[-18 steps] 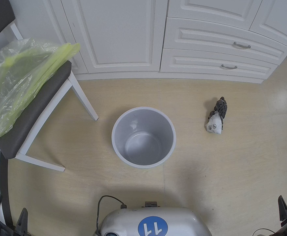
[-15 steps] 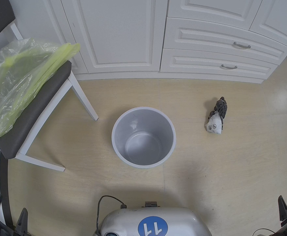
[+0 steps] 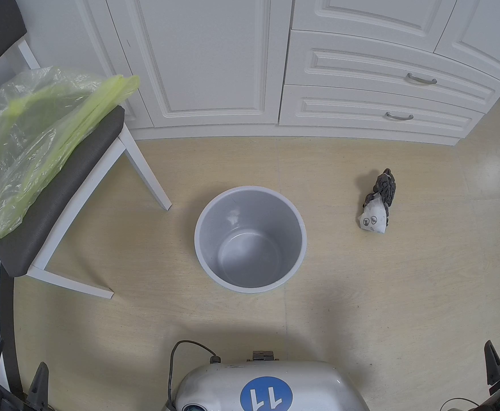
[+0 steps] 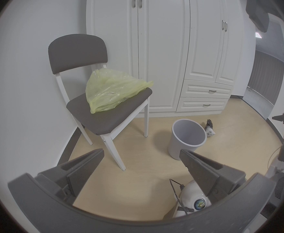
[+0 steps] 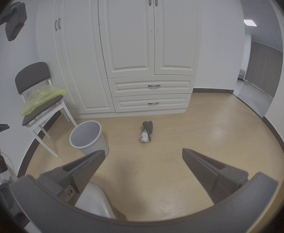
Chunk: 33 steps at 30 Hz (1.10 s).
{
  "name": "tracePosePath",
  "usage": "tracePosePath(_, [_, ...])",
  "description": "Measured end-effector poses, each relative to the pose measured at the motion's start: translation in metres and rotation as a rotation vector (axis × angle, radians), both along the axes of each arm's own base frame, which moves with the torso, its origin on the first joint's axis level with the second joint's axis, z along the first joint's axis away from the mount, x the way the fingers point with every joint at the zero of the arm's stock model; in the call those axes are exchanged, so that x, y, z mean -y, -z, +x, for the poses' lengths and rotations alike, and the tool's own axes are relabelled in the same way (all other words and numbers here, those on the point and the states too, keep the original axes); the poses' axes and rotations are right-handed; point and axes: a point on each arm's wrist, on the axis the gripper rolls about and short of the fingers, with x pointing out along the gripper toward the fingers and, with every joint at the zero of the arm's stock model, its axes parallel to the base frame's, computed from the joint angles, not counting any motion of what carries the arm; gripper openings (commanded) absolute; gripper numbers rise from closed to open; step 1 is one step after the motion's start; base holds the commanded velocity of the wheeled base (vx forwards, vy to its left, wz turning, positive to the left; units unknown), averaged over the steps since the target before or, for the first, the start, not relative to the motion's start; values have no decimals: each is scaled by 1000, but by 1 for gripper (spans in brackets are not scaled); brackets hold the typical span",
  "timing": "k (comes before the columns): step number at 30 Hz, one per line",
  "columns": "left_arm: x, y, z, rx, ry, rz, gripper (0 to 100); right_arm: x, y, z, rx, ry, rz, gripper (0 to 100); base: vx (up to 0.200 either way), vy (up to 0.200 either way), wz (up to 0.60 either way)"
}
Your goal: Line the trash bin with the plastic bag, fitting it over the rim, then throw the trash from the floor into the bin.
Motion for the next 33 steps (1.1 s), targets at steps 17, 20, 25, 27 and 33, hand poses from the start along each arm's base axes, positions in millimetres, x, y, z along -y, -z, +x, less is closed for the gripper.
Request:
tracePosePath(17, [0, 0, 0, 6, 7, 32, 100, -1, 0, 0, -4, -21, -78, 100, 0, 0, 0])
tracePosePath(20, [0, -1, 0, 6, 8, 30, 100, -1, 0, 0, -2, -27, -81, 100, 0, 0, 0])
tracePosePath(25, [0, 0, 0, 3, -6, -27, 100, 0, -1, 0, 11, -9, -14, 100, 0, 0, 0])
tracePosePath(27, [0, 0, 0, 3, -20, -50, 100, 0, -5, 0, 47, 3, 60, 100, 0, 0, 0])
tracePosePath(33, [-1, -9, -1, 59, -20, -61, 100, 0, -34, -10, 174, -19, 156, 100, 0, 0, 0])
